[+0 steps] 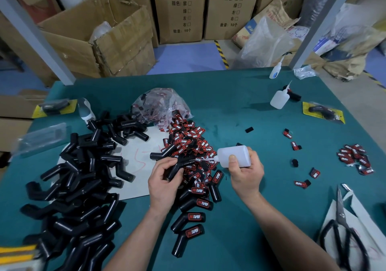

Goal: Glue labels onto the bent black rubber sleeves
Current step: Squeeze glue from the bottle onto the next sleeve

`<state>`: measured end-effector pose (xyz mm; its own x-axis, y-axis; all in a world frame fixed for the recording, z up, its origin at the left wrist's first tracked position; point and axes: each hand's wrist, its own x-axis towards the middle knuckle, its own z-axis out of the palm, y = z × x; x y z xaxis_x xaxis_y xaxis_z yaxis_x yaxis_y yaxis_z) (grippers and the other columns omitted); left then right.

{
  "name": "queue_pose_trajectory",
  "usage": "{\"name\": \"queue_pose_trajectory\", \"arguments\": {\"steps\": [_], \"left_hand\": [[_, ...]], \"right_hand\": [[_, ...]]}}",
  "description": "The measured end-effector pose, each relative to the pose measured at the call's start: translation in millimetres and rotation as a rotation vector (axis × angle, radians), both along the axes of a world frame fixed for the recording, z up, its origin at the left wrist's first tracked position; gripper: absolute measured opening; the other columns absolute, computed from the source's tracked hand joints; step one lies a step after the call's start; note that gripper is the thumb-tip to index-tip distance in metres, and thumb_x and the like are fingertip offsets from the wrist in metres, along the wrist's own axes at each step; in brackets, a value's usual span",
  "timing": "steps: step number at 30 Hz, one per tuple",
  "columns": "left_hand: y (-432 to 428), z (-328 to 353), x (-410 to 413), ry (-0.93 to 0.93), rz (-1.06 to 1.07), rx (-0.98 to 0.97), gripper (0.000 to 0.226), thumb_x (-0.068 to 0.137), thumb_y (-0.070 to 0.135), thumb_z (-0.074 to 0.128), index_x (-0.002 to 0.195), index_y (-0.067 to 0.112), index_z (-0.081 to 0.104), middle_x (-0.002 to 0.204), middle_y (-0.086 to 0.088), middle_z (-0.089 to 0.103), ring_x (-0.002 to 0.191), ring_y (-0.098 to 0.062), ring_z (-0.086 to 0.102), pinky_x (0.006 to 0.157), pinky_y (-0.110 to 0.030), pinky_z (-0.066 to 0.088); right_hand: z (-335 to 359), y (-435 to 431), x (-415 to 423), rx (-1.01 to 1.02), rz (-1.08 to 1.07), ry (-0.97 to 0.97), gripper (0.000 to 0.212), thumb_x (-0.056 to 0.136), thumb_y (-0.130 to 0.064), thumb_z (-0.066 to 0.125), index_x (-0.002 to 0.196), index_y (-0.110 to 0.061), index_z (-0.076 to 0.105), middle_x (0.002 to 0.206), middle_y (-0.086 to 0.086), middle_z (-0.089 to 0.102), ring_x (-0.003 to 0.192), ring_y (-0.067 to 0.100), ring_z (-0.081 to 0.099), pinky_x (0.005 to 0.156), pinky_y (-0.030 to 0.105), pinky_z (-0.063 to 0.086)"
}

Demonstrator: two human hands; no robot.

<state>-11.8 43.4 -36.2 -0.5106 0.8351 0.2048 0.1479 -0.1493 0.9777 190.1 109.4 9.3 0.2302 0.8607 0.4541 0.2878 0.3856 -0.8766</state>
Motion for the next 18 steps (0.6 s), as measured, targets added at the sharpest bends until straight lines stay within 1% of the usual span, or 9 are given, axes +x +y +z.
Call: {"name": "queue_pose_trajectory", "arguments": {"steps": [3, 6, 7, 10, 12, 15, 17, 18], "left_hand": [[-0.7, 1.1, 0.3, 0.006, -0.011, 0.000, 0.035, 0.082, 0.012, 0.077, 0.105, 0.038, 0.075, 0.115, 0.007, 0.071, 0.114, -0.020, 0.067, 0.102, -0.037, 0.054], [-0.8, 2.4, 0.7, 0.008, -0.017, 0.008, 0.039, 0.082, 0.011, 0.078, 0.106, 0.042, 0.075, 0.115, 0.008, 0.071, 0.114, -0.020, 0.068, 0.102, -0.040, 0.055], [-1.1, 2.7, 1.0, 0.004, -0.019, 0.007, 0.040, 0.082, 0.010, 0.078, 0.106, 0.042, 0.075, 0.115, 0.008, 0.070, 0.114, -0.020, 0.068, 0.101, -0.042, 0.055], [-1.8, 2.4, 1.3, -0.005, -0.025, -0.007, 0.035, 0.082, 0.009, 0.077, 0.105, 0.036, 0.075, 0.115, 0.007, 0.070, 0.114, -0.022, 0.067, 0.098, -0.058, 0.055], [-2.0, 2.2, 1.4, -0.006, -0.027, -0.013, 0.034, 0.082, 0.008, 0.077, 0.104, 0.034, 0.075, 0.115, 0.006, 0.070, 0.114, -0.024, 0.067, 0.095, -0.065, 0.054], [-1.9, 3.6, 1.8, 0.011, -0.034, -0.013, 0.033, 0.082, 0.008, 0.077, 0.105, 0.033, 0.075, 0.115, 0.007, 0.070, 0.113, -0.022, 0.067, 0.092, -0.067, 0.054], [-2.4, 4.5, 2.6, 0.025, -0.043, -0.017, 0.035, 0.083, 0.009, 0.077, 0.105, 0.035, 0.075, 0.115, 0.007, 0.070, 0.113, -0.021, 0.067, 0.093, -0.063, 0.055], [-2.9, 5.4, 3.0, 0.028, -0.047, -0.021, 0.037, 0.083, 0.009, 0.077, 0.106, 0.038, 0.075, 0.115, 0.008, 0.070, 0.113, -0.020, 0.067, 0.095, -0.059, 0.056]], "right_hand": [[-1.0, -1.8, -1.5, 0.006, 0.009, -0.010, 0.037, 0.084, -0.032, 0.064, 0.089, 0.005, 0.062, 0.084, -0.017, 0.057, 0.074, -0.012, 0.054, 0.065, 0.004, 0.040], [-0.4, -2.6, -1.9, 0.015, 0.025, -0.012, 0.038, 0.083, -0.031, 0.064, 0.088, 0.006, 0.061, 0.083, -0.016, 0.056, 0.073, -0.011, 0.054, 0.064, 0.004, 0.040], [-0.4, -3.1, -2.1, 0.021, 0.028, -0.010, 0.037, 0.084, -0.031, 0.064, 0.088, 0.006, 0.061, 0.082, -0.014, 0.056, 0.071, -0.009, 0.054, 0.063, 0.004, 0.040], [-1.1, -4.7, -2.8, 0.031, 0.038, 0.001, 0.037, 0.084, -0.030, 0.064, 0.088, 0.006, 0.061, 0.079, -0.006, 0.055, 0.067, 0.001, 0.051, 0.061, 0.008, 0.041], [-1.5, -5.1, -3.7, 0.020, 0.051, 0.008, 0.034, 0.084, -0.030, 0.064, 0.088, 0.003, 0.061, 0.080, -0.008, 0.055, 0.067, -0.001, 0.051, 0.060, 0.009, 0.042], [-3.1, -6.1, -4.9, 0.009, 0.065, 0.020, 0.028, 0.084, -0.029, 0.065, 0.091, -0.002, 0.061, 0.084, -0.013, 0.056, 0.071, -0.008, 0.054, 0.061, 0.010, 0.042], [-3.6, -6.5, -5.5, 0.008, 0.072, 0.024, 0.026, 0.084, -0.029, 0.065, 0.093, -0.004, 0.061, 0.085, -0.013, 0.057, 0.072, -0.009, 0.055, 0.062, 0.009, 0.042], [-3.6, -7.0, -5.7, 0.010, 0.077, 0.024, 0.024, 0.084, -0.028, 0.065, 0.094, -0.007, 0.060, 0.085, -0.014, 0.057, 0.072, -0.009, 0.055, 0.063, 0.008, 0.042]]}}
